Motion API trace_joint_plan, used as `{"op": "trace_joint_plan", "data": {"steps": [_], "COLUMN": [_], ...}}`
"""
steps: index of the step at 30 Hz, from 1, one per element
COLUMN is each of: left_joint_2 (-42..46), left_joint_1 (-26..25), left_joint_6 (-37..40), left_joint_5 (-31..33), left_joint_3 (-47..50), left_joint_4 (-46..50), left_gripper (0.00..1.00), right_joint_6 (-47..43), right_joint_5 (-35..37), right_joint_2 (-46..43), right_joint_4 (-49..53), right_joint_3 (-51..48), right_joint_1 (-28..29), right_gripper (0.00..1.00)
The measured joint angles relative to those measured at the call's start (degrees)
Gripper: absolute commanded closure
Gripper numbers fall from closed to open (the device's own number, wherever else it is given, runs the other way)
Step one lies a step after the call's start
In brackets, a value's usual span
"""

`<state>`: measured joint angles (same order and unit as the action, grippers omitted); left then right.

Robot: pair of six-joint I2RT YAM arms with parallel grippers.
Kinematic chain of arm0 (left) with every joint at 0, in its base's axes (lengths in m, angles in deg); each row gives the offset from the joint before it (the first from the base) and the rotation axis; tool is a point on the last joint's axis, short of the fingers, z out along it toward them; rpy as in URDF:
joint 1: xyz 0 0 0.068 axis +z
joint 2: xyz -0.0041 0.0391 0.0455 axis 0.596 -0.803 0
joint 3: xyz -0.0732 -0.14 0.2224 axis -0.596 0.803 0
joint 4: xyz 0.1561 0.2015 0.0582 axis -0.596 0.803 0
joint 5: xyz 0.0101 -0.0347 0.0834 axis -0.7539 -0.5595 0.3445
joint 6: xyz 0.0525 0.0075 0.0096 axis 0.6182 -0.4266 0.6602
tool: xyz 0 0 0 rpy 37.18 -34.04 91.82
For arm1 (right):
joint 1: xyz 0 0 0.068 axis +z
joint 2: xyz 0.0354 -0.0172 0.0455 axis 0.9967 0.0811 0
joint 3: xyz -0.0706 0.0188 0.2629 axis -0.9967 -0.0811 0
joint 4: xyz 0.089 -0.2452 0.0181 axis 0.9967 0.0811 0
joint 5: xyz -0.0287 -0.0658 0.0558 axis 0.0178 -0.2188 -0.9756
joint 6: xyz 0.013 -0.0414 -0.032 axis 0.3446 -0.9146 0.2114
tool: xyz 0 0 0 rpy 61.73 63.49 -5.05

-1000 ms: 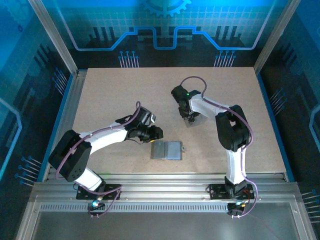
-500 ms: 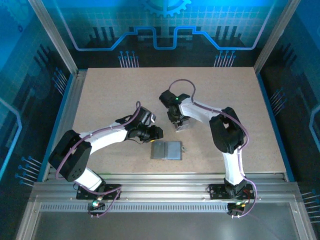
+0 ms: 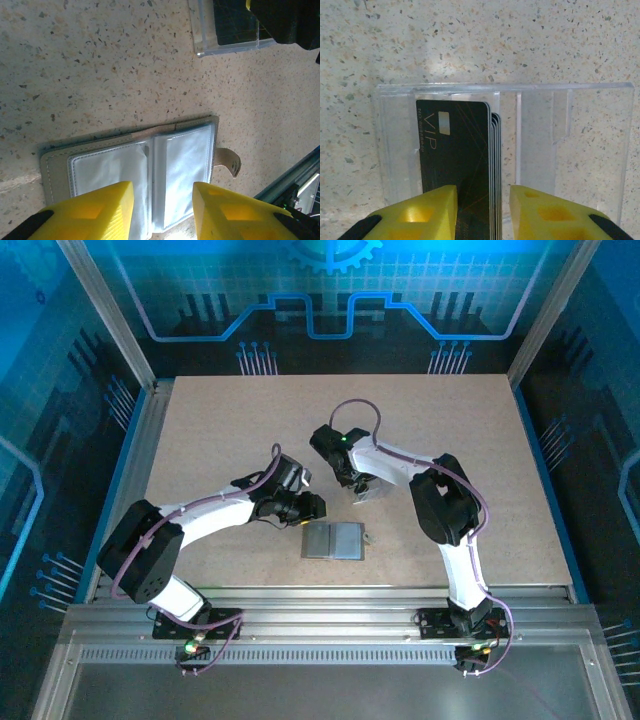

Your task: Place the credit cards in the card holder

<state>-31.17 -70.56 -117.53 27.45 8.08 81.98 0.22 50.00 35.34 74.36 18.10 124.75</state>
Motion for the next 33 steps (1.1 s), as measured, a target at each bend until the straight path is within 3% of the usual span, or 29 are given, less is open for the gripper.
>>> {"op": "trace_joint_plan", "data": {"steps": [24, 33], "left_joint_2": [0.0, 0.0], "left_joint_1": [0.0, 0.0], "left_joint_6": [-0.02, -0.02], "left_joint_5": [0.0, 0.0], "left_joint_3": [0.26, 0.31], "left_joint_4": [-0.26, -0.37], "left_gripper": [0.63, 0.63], "right_joint_6": [-1.31, -1.86], "right_joint_5": [2.36, 2.71], "right_joint_2": [-0.07, -0.2], "right_joint_4": [2.21, 2.69], "right_joint_3": [1.11, 1.22], "right_joint_1": [0.09, 0.09], "right_gripper": [0.75, 0.84]}}
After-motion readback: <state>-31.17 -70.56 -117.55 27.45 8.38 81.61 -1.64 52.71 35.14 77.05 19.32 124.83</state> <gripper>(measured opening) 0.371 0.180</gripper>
